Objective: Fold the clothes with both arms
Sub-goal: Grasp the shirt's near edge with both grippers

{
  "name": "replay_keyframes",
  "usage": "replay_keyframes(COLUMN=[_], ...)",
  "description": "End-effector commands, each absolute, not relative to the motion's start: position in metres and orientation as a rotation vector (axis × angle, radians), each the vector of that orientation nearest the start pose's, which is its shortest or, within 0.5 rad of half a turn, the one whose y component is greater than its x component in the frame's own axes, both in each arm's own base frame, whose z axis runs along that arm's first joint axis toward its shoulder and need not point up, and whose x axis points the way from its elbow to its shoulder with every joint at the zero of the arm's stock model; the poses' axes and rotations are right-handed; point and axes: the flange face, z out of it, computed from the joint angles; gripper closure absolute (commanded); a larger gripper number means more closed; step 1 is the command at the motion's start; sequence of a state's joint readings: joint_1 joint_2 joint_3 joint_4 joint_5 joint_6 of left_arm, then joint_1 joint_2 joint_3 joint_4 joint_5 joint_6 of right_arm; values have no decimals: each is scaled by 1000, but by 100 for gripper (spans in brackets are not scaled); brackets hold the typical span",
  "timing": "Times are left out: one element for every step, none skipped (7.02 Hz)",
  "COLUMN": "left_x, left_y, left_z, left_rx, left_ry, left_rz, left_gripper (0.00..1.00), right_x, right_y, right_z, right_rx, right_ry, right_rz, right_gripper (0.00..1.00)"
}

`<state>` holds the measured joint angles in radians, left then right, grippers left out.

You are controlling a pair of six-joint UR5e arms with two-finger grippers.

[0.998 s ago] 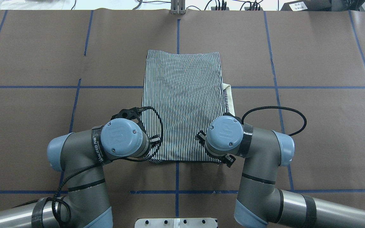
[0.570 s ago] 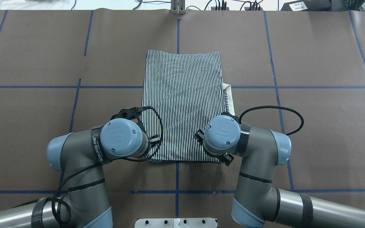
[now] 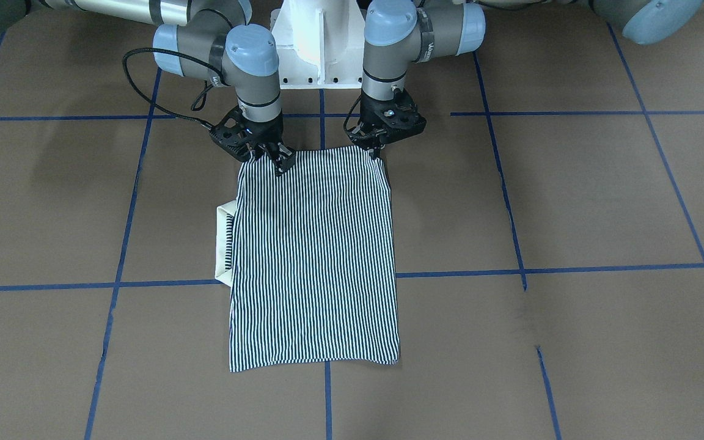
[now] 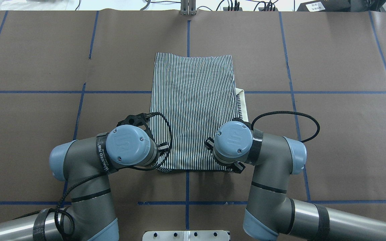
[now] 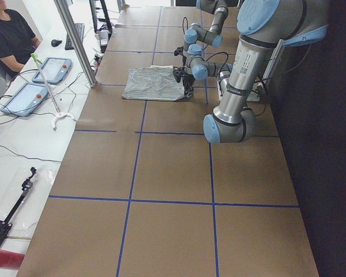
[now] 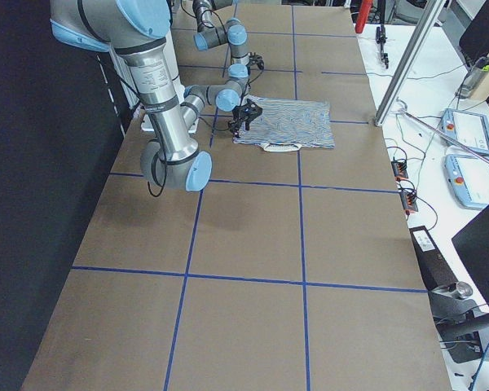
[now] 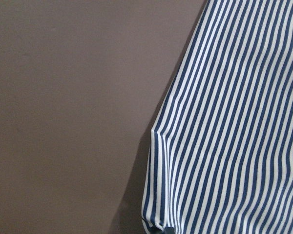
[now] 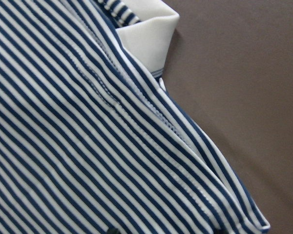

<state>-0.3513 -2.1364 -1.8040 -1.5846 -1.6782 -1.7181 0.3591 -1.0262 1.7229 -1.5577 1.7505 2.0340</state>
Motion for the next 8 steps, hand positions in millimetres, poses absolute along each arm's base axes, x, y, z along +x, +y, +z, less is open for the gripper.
replay_keyframes(left_x=[561,561,561,561,561,561,561,558], left_y=[-336,-336,-336,-336,-337,-335,-335,-335], left_z=[236,237,237,236,234,234,232,230], left_rx=[-17,-17,-16,-16,-15,-19,-21,-23], left_ry=[823,822,822,823,826,828,833,838], left_rz=[-427,-428,-428,-428,-428,-425,-423,-422], left_gripper=[100,100,100,100,100,100,100,100], right_x=[-578,-579,-578,-577,-577,-573,-571,-569], right_y=[-340,-340,-342,-343,-344,-348,-348,-347], right_z=[278,279,280,280,279,276,272,268], right_rx=[-215,-218,-220,-218,-219,-219,-221,-224], right_ry=[-720,-719,-718,-719,-720,-731,-741,-751], right_rz=[724,742,749,748,748,751,749,745], right_gripper=[100,100,100,100,100,100,100,100])
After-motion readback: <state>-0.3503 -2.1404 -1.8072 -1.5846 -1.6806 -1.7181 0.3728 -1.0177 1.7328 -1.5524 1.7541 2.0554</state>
